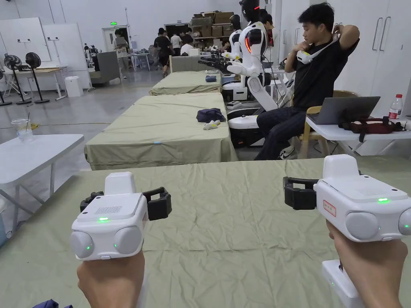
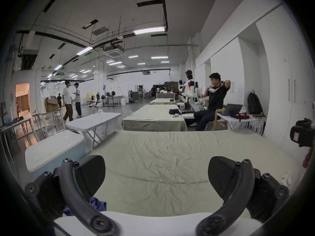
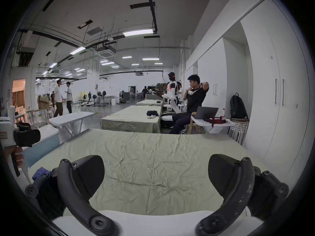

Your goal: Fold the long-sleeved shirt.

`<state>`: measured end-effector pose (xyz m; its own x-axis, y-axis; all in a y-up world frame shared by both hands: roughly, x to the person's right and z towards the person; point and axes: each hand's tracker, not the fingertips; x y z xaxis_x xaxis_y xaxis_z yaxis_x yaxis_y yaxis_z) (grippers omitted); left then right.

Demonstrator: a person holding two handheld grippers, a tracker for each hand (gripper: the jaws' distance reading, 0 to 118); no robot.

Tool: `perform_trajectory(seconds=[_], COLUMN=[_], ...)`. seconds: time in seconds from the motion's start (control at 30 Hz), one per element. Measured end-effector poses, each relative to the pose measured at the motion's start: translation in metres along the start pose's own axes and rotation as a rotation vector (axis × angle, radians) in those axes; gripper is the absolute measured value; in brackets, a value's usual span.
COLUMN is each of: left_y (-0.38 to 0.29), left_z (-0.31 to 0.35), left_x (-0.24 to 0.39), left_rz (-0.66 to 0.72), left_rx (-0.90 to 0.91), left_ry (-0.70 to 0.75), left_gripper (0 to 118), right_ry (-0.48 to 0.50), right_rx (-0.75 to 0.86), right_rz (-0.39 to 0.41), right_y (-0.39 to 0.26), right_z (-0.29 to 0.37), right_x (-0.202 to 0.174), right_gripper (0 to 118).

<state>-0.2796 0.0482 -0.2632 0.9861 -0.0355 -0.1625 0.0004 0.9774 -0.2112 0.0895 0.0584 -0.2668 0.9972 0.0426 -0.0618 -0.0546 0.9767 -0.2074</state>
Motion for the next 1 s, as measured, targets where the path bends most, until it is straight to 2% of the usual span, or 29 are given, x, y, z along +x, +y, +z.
perform_trajectory(seconds=[1.0], left_y=[0.000], left_z=[-0.007], left_x=[-0.011], left_rz=[0.054], left_rx=[-0.038], left_ry=[-0.050], left_gripper=[118], right_ry=[0.019], right_rx=[0.013], right_rz=[-0.006], right_y=[0.002], right_z=[-0.001], right_x=[0.001], right_gripper=[118])
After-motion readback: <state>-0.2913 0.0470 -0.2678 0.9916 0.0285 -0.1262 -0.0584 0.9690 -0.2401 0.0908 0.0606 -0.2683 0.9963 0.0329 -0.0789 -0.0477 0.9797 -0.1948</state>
